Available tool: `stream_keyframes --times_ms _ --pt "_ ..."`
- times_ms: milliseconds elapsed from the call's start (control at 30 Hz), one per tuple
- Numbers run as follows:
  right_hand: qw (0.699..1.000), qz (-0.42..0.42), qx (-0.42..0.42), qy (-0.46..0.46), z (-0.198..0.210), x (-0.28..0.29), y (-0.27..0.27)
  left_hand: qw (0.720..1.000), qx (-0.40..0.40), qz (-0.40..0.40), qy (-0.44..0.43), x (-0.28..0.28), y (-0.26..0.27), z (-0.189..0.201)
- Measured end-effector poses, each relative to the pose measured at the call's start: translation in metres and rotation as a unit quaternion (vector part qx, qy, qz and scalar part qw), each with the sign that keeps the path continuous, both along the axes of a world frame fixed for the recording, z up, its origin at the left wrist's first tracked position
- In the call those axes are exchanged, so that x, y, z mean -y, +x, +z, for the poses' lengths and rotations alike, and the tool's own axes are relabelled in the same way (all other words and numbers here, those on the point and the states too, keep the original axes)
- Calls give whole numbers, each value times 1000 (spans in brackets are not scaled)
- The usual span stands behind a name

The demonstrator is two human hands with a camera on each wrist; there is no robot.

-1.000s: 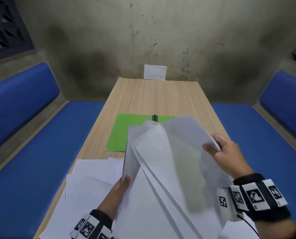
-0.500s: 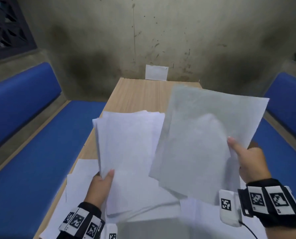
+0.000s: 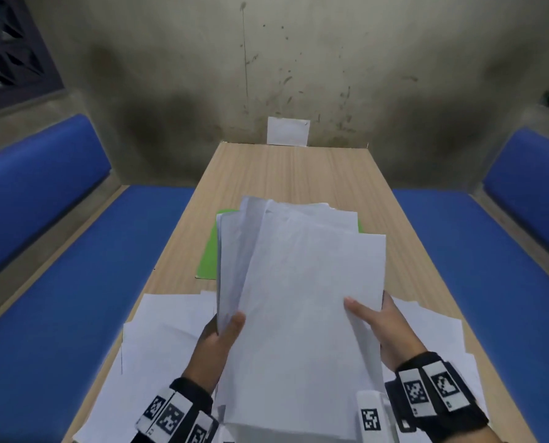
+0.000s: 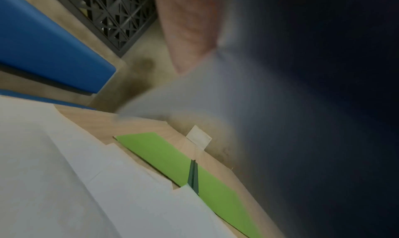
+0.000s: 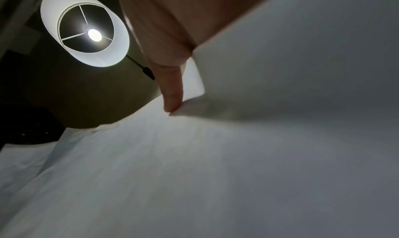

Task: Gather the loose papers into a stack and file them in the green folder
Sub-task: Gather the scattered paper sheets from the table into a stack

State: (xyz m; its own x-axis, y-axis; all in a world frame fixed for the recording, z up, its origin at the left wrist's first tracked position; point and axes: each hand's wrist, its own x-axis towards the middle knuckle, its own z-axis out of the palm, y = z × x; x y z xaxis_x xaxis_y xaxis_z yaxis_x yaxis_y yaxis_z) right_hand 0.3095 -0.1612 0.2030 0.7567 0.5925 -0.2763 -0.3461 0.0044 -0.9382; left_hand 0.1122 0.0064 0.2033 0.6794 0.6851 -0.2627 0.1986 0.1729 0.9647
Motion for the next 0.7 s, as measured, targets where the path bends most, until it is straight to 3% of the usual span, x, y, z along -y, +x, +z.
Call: stream_keyframes --times_ms 133,233,333,500,700 --pt "998 -6 52 17 21 1 -3 997 -56 -36 44 -6 -2 4" --pt "996 19 50 71 40 6 -7 993 -6 -20 115 -10 -5 16" --pt "989 69 102 83 39 11 -9 986 36 -15 163 -9 -10 30" --pt "987 92 115 65 18 11 -14 986 106 -71 109 -6 -13 31" --pt "988 57 129 59 19 1 -21 982 139 -20 124 -9 -6 21"
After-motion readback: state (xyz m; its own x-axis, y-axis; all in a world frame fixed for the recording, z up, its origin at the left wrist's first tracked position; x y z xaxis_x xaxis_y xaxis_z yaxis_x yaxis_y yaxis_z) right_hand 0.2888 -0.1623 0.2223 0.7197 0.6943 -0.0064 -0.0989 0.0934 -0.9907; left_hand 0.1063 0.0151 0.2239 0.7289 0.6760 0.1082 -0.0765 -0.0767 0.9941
